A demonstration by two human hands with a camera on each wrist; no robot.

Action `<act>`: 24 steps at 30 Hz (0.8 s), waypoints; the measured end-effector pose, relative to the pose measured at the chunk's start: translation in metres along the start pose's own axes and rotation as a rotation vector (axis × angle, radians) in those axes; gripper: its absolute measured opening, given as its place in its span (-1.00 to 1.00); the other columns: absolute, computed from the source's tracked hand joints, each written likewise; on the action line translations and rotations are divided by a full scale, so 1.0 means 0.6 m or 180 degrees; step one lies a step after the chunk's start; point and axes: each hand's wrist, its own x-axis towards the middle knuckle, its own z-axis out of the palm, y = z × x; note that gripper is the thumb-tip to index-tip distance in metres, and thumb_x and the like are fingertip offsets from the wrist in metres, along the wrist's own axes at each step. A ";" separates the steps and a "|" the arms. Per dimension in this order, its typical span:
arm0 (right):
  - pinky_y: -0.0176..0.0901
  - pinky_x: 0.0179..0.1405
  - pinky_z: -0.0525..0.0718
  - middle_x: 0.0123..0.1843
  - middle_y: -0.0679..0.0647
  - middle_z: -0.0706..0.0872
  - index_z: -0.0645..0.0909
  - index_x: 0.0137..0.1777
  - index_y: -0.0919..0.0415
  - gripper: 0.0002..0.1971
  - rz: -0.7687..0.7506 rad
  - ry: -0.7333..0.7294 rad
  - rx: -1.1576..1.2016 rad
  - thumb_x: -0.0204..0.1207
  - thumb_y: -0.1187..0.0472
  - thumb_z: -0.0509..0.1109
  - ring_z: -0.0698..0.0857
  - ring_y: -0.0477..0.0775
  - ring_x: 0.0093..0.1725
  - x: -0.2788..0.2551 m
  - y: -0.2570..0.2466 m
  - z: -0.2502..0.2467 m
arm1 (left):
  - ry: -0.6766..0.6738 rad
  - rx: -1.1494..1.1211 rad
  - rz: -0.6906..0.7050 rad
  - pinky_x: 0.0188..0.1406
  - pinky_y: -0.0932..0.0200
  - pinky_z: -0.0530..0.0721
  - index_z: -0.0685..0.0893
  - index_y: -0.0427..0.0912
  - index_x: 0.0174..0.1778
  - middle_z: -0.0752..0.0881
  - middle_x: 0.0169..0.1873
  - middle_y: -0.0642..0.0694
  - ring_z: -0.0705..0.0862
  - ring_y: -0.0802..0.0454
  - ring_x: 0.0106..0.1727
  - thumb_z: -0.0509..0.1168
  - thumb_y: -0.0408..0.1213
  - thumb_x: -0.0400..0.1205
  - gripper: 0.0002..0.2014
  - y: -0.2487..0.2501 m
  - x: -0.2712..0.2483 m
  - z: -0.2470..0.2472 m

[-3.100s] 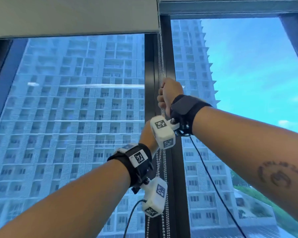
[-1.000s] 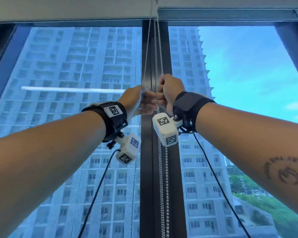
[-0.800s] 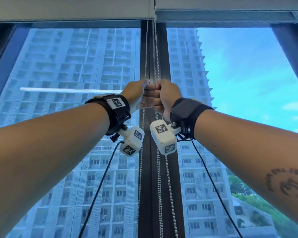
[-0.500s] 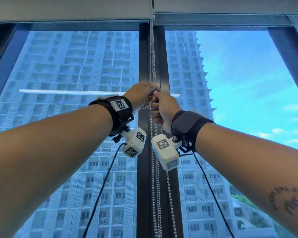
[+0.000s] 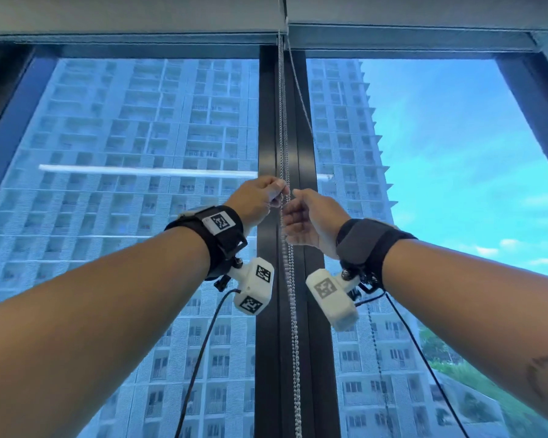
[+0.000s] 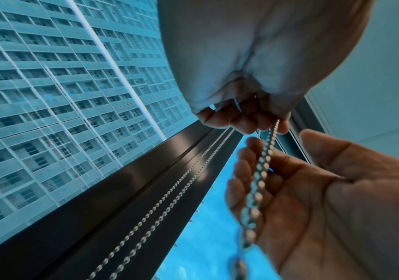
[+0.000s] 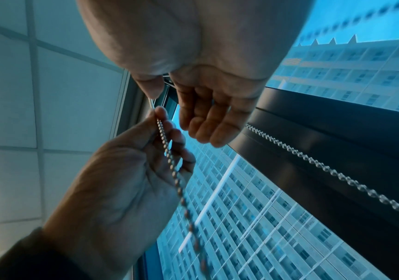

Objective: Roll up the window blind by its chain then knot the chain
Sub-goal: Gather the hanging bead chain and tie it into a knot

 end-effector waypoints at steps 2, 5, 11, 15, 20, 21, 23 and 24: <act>-0.13 -0.40 0.49 -0.37 0.14 0.44 0.51 -0.27 0.23 -0.61 -0.0084 0.0028 -0.0036 0.75 0.05 0.14 0.38 0.06 -0.42 0.006 -0.002 -0.003 | -0.0029 -0.0068 -0.0046 -0.35 0.48 0.50 0.62 -0.09 -0.25 0.60 -0.36 0.02 0.57 0.34 -0.42 0.15 -0.22 0.80 -0.70 -0.004 -0.008 0.005; -0.14 -0.36 0.53 -0.35 0.10 0.48 0.54 -0.23 0.19 -0.68 -0.0309 0.0186 -0.0279 0.75 0.10 0.18 0.43 0.03 -0.40 0.012 -0.003 -0.007 | -0.0052 -0.0234 -0.0241 -0.20 0.28 0.53 0.60 -0.07 -0.24 0.58 -0.32 -0.02 0.57 0.13 -0.27 0.12 -0.18 0.81 -0.69 -0.011 -0.022 0.014; 0.03 -0.02 0.74 -0.12 0.07 0.60 0.57 -0.03 0.18 -0.89 -0.0660 0.0935 -0.1273 0.64 0.14 0.31 0.61 0.04 -0.14 0.016 0.063 -0.037 | 0.0033 -0.0592 -0.0772 -0.05 0.07 0.68 0.50 -0.15 -0.18 0.55 -0.22 -0.06 0.60 0.00 -0.12 0.03 -0.21 0.83 -0.71 -0.046 -0.076 0.020; 0.01 0.12 0.78 0.11 0.09 0.59 0.57 0.12 0.20 -0.84 -0.0088 0.0541 -0.1196 0.67 0.12 0.32 0.65 0.03 0.08 0.009 0.131 -0.032 | 0.0115 0.0310 -0.0609 -0.16 0.36 0.47 0.55 -0.16 -0.09 0.57 -0.10 -0.04 0.53 0.11 -0.12 0.01 -0.31 0.82 -0.75 -0.079 -0.107 0.001; 0.05 0.23 0.76 0.21 0.14 0.58 0.54 0.36 0.32 -0.66 0.0328 0.0117 -0.0883 0.70 0.12 0.31 0.65 0.16 0.31 -0.006 0.182 0.011 | 0.0007 0.0194 -0.1220 0.20 0.07 0.49 0.58 -0.04 -0.12 0.57 0.12 -0.12 0.51 -0.02 0.15 0.10 -0.27 0.80 -0.78 -0.119 -0.144 -0.016; 0.07 0.27 0.74 0.21 0.14 0.58 0.53 0.38 0.32 -0.64 0.0401 0.0073 -0.0806 0.70 0.12 0.31 0.64 0.18 0.33 -0.009 0.189 0.018 | -0.0034 0.0048 -0.1343 0.26 -0.03 0.53 0.57 -0.02 -0.12 0.57 0.13 -0.13 0.53 -0.05 0.16 0.11 -0.27 0.80 -0.79 -0.128 -0.156 -0.017; 0.11 0.31 0.72 0.25 0.18 0.58 0.50 0.39 0.31 -0.64 0.0528 0.0036 -0.0652 0.71 0.10 0.32 0.64 0.20 0.35 -0.014 0.204 0.032 | -0.0031 -0.0453 -0.1545 0.20 -0.10 0.58 0.56 -0.04 -0.13 0.60 0.14 -0.11 0.61 -0.06 0.16 0.10 -0.23 0.80 -0.79 -0.141 -0.188 -0.014; 0.13 0.33 0.70 0.28 0.22 0.58 0.49 0.38 0.30 -0.64 0.0554 0.0028 -0.0579 0.72 0.08 0.31 0.64 0.19 0.34 -0.015 0.209 0.036 | -0.0013 -0.0762 -0.1622 0.15 -0.10 0.61 0.56 -0.07 -0.11 0.63 0.12 -0.10 0.64 -0.04 0.15 0.11 -0.22 0.79 -0.81 -0.146 -0.203 -0.011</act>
